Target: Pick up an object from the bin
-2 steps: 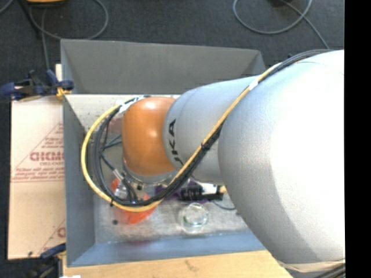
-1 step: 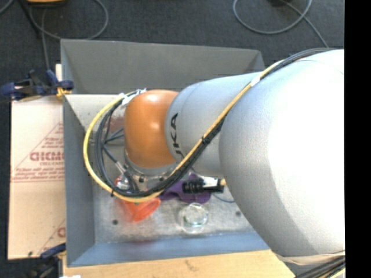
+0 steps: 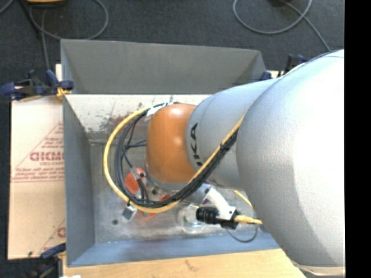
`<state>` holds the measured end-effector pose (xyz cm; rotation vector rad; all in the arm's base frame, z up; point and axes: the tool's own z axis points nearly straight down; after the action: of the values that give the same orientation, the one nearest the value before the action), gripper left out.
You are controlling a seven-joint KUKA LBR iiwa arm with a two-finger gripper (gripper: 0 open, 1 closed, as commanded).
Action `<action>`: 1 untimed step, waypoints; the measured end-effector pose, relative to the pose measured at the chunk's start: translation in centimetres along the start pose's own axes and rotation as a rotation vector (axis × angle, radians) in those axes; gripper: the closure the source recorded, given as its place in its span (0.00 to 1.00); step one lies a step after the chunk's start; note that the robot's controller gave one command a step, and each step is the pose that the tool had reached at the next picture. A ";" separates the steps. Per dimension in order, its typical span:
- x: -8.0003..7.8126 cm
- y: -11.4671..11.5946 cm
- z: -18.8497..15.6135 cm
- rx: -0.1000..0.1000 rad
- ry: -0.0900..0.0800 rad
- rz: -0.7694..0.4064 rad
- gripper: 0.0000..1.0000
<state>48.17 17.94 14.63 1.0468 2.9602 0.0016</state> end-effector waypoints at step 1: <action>0.0 0.0 0.0 0.000 0.000 0.000 0.00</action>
Offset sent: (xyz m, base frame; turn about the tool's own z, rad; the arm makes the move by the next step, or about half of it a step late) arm 0.0565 -0.0545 -0.0763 -0.1025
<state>48.18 17.95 14.61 1.0464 2.9602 0.0015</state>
